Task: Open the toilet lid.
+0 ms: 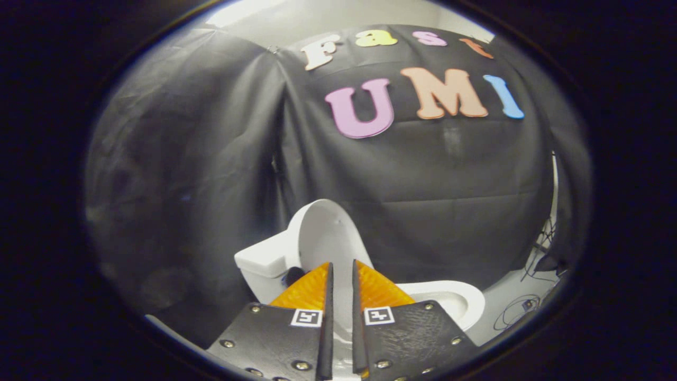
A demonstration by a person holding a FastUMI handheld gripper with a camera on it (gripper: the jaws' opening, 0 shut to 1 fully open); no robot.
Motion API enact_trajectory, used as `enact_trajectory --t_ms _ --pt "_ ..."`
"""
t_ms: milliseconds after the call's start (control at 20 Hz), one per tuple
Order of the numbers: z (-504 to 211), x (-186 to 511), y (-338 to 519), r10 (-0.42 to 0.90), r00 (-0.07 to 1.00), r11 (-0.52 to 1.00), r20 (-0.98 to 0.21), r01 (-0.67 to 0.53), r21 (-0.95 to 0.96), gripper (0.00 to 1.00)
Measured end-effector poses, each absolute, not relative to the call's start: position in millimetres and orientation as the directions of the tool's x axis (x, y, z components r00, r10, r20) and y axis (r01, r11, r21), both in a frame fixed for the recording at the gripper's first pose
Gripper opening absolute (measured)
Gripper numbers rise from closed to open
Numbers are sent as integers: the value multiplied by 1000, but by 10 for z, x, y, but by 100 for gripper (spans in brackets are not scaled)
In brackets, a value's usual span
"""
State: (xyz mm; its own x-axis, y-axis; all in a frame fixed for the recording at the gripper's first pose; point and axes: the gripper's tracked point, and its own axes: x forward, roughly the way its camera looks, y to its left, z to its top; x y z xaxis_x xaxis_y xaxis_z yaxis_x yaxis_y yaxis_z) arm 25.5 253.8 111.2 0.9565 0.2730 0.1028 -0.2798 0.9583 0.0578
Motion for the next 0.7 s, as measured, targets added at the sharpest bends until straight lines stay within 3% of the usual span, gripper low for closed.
enact_trajectory --t_ms 300,600,700 --pt "1216 152 1619 151 979 987 135 -157 35 28" --pt "1203 10 1195 139 983 989 122 -143 25 81" --pt "1251 -49 1063 122 983 992 136 -125 15 83"
